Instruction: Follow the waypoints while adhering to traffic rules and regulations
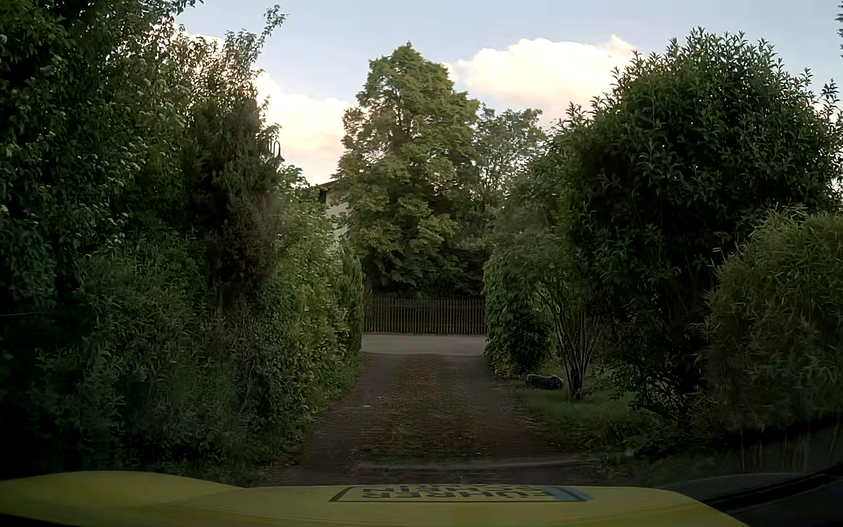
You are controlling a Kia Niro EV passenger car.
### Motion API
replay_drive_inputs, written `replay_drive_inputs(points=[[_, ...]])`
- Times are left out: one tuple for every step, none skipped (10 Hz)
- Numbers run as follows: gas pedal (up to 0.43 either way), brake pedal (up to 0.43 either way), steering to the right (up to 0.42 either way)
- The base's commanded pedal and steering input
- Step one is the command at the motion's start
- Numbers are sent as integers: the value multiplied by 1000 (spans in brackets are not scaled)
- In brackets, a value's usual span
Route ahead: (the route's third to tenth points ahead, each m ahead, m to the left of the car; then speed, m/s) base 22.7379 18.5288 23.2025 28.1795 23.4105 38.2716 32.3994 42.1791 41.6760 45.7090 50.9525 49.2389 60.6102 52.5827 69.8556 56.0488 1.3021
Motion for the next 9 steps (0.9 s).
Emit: replay_drive_inputs(points=[[0, 85, 4], [0, 85, 4], [0, 79, 4], [0, 79, 4], [0, 73, 3], [0, 61, 4], [0, 43, 4], [0, 6, 3], [0, 0, 4]])
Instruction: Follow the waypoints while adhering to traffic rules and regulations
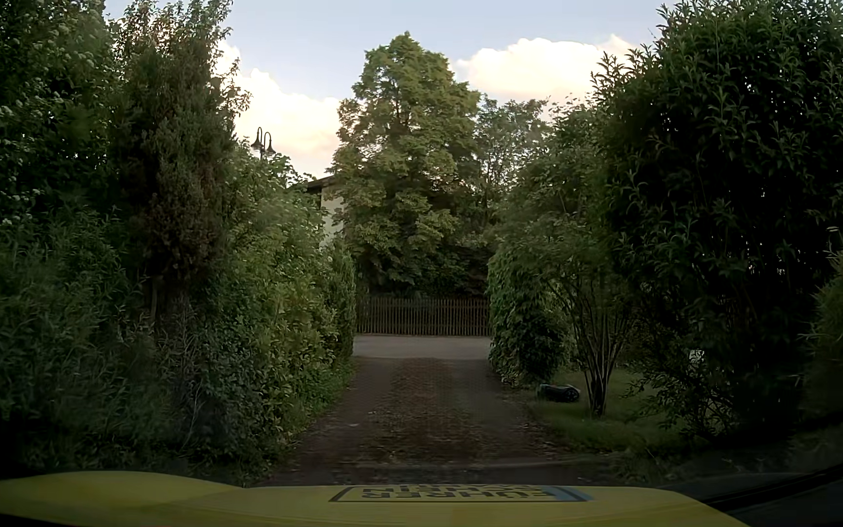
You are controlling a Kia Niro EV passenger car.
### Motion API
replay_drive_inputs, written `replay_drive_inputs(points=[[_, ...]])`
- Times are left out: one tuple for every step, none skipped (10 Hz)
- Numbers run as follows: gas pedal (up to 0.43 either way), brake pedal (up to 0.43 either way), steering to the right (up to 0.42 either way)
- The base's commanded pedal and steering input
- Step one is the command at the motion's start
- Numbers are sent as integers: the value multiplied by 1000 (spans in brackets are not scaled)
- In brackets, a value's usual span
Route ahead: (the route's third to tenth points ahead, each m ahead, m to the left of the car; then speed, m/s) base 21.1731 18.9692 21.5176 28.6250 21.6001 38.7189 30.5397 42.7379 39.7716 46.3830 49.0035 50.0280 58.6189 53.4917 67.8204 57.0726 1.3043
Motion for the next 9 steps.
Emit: replay_drive_inputs(points=[[0, 0, 3], [0, 0, 1], [0, 0, 0], [0, 0, -1], [0, 0, -1], [0, 0, -1], [0, 0, -3], [0, 0, -6], [0, 0, -8]])
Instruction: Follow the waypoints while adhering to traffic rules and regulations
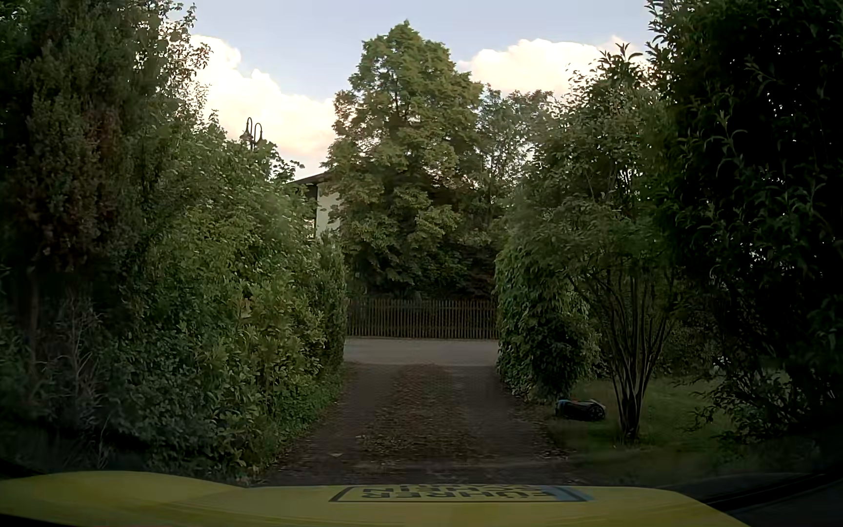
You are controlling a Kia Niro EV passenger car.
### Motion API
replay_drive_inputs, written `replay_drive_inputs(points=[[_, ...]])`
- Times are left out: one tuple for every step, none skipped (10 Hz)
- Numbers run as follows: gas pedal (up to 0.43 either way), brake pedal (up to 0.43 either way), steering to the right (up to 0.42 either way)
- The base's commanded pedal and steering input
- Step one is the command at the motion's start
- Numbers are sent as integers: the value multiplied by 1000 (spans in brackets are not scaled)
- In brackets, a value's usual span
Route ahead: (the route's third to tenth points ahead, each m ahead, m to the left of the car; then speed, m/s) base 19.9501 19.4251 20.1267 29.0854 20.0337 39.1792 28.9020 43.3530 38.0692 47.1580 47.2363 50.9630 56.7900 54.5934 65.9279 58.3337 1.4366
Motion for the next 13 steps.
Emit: replay_drive_inputs(points=[[0, 0, -12], [0, 0, -15], [0, 0, -17], [0, 0, -18], [0, 6, -20], [0, 18, -23], [0, 37, -24], [0, 67, -30], [0, 85, -36], [0, 98, -43], [0, 116, -47], [0, 116, -47], [0, 122, -47]])
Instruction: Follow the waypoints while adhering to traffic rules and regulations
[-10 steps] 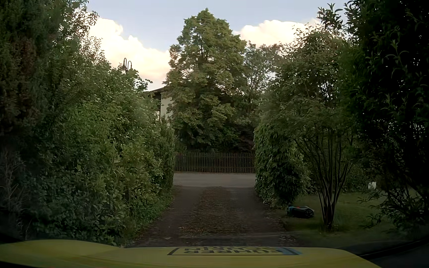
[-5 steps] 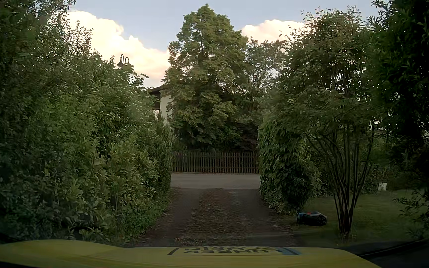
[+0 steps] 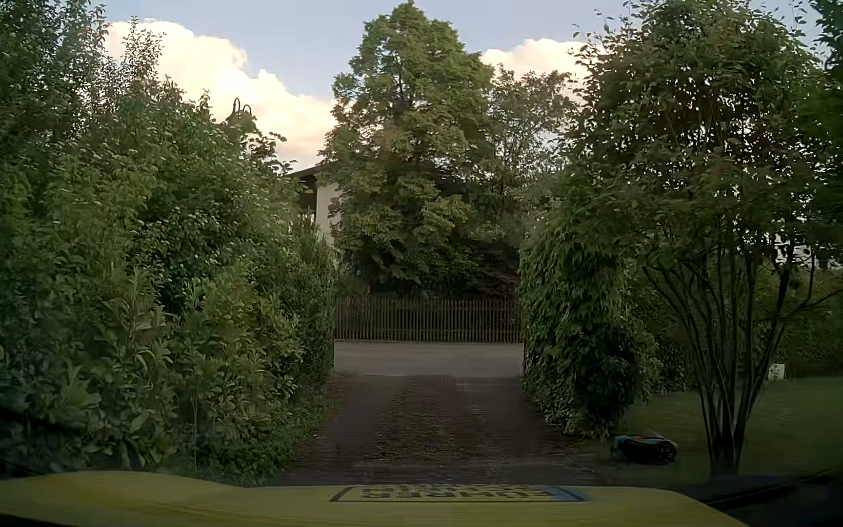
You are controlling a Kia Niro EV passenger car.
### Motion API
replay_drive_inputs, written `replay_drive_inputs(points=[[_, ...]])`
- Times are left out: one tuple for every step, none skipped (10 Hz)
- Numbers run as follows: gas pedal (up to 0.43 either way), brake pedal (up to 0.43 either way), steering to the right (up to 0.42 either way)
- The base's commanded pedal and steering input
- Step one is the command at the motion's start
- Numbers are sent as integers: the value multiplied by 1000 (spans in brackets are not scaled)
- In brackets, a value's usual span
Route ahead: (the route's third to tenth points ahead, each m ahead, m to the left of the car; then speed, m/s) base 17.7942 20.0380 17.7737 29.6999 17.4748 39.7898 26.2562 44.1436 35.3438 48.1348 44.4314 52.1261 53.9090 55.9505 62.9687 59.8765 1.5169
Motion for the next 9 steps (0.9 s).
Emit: replay_drive_inputs(points=[[0, 128, -46], [0, 134, -44], [0, 134, -40], [0, 140, -35], [0, 134, -32], [0, 134, -29], [0, 134, -25], [0, 122, -21], [0, 110, -15]])
